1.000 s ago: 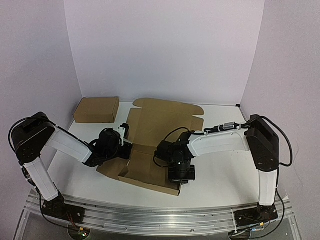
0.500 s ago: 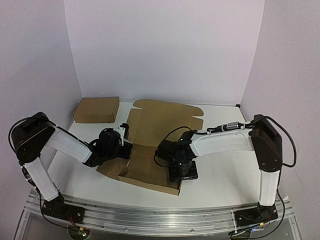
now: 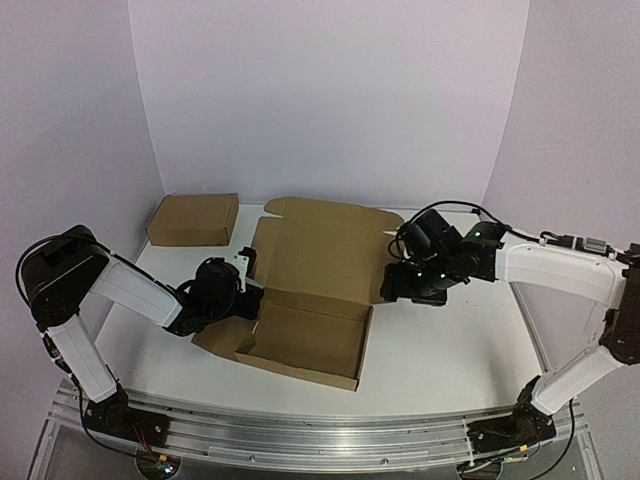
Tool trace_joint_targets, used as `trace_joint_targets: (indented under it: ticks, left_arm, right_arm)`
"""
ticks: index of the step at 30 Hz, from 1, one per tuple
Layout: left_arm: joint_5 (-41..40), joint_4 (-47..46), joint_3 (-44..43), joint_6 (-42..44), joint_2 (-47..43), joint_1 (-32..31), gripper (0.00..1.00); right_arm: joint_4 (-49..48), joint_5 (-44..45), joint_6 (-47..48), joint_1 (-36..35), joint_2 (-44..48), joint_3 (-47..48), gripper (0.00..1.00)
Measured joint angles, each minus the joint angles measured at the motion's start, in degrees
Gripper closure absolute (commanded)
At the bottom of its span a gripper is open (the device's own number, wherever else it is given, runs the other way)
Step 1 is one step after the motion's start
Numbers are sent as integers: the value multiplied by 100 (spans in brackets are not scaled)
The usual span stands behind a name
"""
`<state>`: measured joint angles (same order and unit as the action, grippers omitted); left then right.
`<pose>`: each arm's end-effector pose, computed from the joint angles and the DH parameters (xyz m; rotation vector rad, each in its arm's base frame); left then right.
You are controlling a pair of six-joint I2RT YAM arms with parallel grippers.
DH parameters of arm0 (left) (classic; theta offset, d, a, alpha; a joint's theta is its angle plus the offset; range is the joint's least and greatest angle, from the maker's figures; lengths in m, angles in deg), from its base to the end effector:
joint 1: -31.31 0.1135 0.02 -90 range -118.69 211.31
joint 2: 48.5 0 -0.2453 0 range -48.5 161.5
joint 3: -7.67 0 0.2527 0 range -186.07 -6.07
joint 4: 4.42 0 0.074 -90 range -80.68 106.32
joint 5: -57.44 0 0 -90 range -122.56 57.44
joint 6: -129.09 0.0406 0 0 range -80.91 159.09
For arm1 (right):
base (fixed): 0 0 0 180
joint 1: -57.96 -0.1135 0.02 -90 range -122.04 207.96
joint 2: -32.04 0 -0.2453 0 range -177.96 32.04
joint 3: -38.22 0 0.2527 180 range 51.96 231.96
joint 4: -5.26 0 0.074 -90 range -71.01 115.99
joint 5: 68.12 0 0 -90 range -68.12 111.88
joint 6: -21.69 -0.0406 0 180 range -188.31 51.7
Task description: Fold the paper box
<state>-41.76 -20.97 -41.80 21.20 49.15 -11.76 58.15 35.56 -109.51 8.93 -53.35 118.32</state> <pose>0.2369 -0.2126 0.1085 0.3739 2.1169 -0.4595 0.2116 0.2291 0.2383 -0.0878 2.5690 0.3014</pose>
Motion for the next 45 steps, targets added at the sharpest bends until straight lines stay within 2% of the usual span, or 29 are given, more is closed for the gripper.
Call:
trace_joint_targets:
  ticks: [3,5,10,17,25,32,34,36,37,45]
  left_arm:
    - [-1,1,25,10,-22,0,100]
    - [1,3,25,16,-25,0,100]
    - [1,7,25,58,-25,0,100]
    - [1,12,23,56,-25,0,100]
    - [3,13,23,54,-27,0,100]
    - [4,11,23,54,-27,0,100]
    - [3,11,23,54,-27,0,100]
    - [25,11,23,52,-27,0,100]
    - [51,11,23,52,-27,-4,100]
    - [66,37,25,33,-31,-2,100]
  right_arm:
    - [-501,-60,145,464,240,-298,34]
    - [-745,-44,111,569,282,-450,37]
    - [-994,348,-311,243,116,-558,33]
    - [-556,784,-803,-599,-1137,216,34]
    - [35,917,-969,-648,-2266,823,41]
    - [126,1028,-965,-578,-2955,1196,65]
    - [159,1075,-970,-543,-3053,1196,78]
    - [152,1120,-1003,-503,-3101,1196,95]
    - [115,1141,-982,-488,-3114,1198,99]
    - [-53,1292,-1180,-374,-3141,1290,100]
